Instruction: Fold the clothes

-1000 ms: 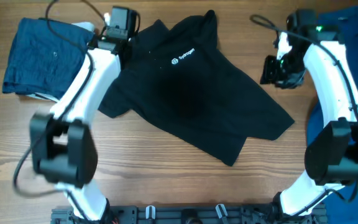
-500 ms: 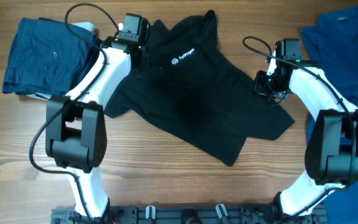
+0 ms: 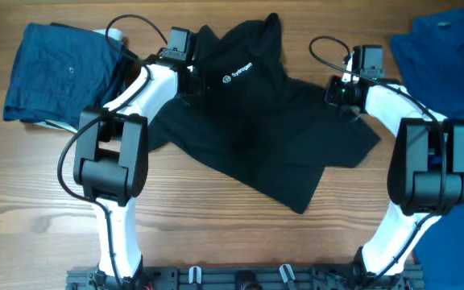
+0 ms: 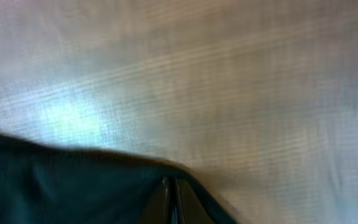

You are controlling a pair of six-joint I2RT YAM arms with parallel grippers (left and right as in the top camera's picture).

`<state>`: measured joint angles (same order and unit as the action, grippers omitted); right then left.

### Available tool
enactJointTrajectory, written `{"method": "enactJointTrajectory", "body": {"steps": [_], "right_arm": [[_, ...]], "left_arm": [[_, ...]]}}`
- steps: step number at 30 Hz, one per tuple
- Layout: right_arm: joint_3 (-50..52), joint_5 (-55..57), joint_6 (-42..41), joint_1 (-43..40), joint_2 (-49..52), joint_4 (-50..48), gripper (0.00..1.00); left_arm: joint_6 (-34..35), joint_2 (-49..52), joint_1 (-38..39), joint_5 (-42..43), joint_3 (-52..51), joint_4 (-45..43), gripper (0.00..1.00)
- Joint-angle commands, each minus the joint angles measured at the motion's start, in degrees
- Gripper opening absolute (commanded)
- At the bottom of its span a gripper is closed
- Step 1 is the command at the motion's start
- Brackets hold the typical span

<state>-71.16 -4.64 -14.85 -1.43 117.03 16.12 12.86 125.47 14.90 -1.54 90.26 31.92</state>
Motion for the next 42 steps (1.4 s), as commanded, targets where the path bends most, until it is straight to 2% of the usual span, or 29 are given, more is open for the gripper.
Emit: {"method": "enactJointTrajectory", "body": {"steps": [1, 5, 9, 10, 12, 14, 15, 16, 17, 18, 20, 21, 22, 24, 26, 29, 33, 38, 42], "right_arm": [[1.79, 5.88, -0.17, -0.15, 8.11, -3.67, 0.04], [0.92, 10.43, 3.21, -2.25, 11.56, -15.47, 0.04], [-4.79, 7.43, 9.97, -4.28, 11.56, -25.27, 0.05], [-6.62, 6.36, 11.47, -4.26, 11.54, -25.51, 0.08], [-13.42, 5.99, 13.40, -4.28, 10.54, -20.72, 0.10], [-20.22, 6.08, 13.35, -4.26, 8.33, -12.96, 0.18], [-25.14, 5.22, 13.14, -4.26, 5.77, -4.37, 0.28], [-27.71, 2.93, 13.14, -4.20, 3.50, 2.32, 0.43], [-29.51, 0.20, 12.13, -4.22, 0.92, 9.31, 0.51], [-30.40, -2.21, 9.07, -4.22, -3.02, 17.90, 0.49], [-30.40, -6.80, 5.49, -4.20, -9.27, 31.85, 0.20], [-30.40, -9.62, 4.39, -4.15, -11.37, 38.10, 0.09], [-30.38, -12.02, 4.13, -3.93, -12.94, 45.18, 0.04], [-30.27, -12.37, 4.15, -2.60, -13.42, 55.06, 0.04], [-26.84, -12.35, 3.23, 0.17, -13.44, 59.87, 0.04], [-17.57, -11.72, -2.56, 5.35, -13.44, 60.43, 0.04], [-1.60, -11.45, -8.87, 10.23, -13.44, 51.52, 0.04], [12.46, -10.91, -12.92, 10.27, -13.42, 38.49, 0.04], [18.53, -8.66, -17.16, 10.25, -13.42, 37.29, 0.04]], "left_arm": [[-1.16, 0.35, -0.20, 0.87, -0.24, -0.04, 0.04], [-1.14, 0.35, -0.15, 0.87, -0.24, -0.07, 0.04], [-1.11, 0.33, -0.11, 0.90, -0.24, -0.33, 0.04], [-1.14, 0.15, -0.11, 0.90, -0.24, -1.22, 0.05], [-1.14, -1.44, -0.11, 0.87, -0.22, -3.80, 0.06], [-1.09, -4.76, -0.11, 0.87, -0.22, -6.58, 0.08], [-1.09, -6.51, -0.11, 0.85, -0.22, -7.58, 0.09], [-1.09, -8.48, -0.11, 0.83, -0.22, -7.93, 0.11], [-1.09, -9.62, -0.15, 0.61, -0.22, -7.65, 0.12], [-1.09, -10.84, -0.17, -0.42, -0.22, -6.73, 0.11], [-1.09, -11.37, -0.28, -2.01, -0.22, -5.09, 0.07], [-1.09, -11.37, -0.50, -1.97, -0.22, -4.15, 0.04], [-1.07, -11.34, -0.92, -1.95, -0.24, -3.08, 0.04], [-1.07, -11.34, -1.60, -1.95, -0.24, -1.64, 0.04], [-1.07, -11.15, -2.54, -1.95, -0.24, 1.36, 0.04], [-1.11, -10.69, -2.93, -1.95, -0.24, 3.96, 0.04], [-1.11, -9.51, -2.93, -1.95, -0.24, 4.02, 0.04], [-1.14, -6.93, -2.93, -1.97, -0.24, 3.87, 0.04], [-1.14, -5.97, -2.93, -1.97, -0.24, 3.67, 0.04]]}}
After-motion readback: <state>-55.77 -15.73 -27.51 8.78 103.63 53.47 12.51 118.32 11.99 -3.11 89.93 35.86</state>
